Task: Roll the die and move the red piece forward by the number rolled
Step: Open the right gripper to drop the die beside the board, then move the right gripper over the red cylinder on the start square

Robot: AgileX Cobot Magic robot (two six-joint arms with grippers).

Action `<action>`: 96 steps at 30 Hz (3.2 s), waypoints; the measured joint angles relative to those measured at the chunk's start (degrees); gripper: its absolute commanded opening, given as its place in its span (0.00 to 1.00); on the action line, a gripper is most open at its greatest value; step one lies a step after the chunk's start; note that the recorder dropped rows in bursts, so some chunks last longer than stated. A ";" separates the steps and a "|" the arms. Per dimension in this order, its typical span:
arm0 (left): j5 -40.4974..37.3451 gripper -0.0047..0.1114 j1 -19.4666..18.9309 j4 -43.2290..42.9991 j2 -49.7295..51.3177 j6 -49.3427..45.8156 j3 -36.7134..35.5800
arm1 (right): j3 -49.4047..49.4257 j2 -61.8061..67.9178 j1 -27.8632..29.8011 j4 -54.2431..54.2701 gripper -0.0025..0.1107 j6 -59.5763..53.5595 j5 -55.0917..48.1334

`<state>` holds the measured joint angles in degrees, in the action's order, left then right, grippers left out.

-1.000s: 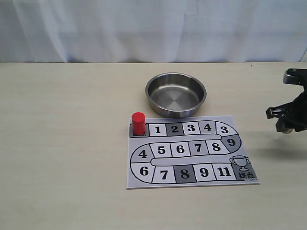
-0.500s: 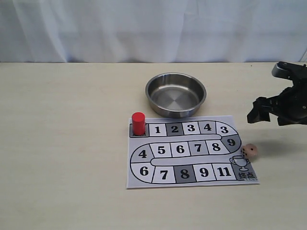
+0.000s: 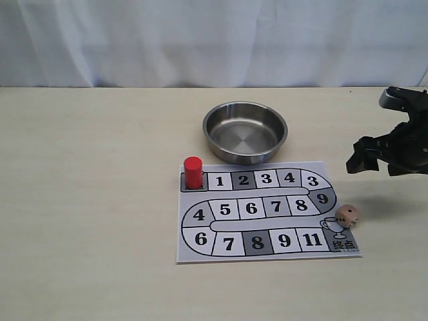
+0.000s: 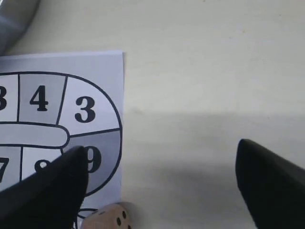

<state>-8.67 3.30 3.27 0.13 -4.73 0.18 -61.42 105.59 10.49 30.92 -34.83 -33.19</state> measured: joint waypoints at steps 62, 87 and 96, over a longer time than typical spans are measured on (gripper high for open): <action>0.00 0.04 0.00 0.00 0.00 0.00 0.00 | 18.69 -8.05 -11.88 -21.32 0.06 17.95 4.76; 0.00 0.04 0.00 0.00 0.00 0.00 0.00 | 12.40 -17.86 -12.17 -15.65 0.06 17.67 -3.54; 0.00 0.04 0.00 0.00 0.00 0.00 0.00 | 11.65 -20.12 -24.79 -10.82 0.13 16.10 2.28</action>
<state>-8.67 3.30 3.27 0.13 -4.73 0.18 -49.77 85.47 -14.30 20.10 -18.74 -30.92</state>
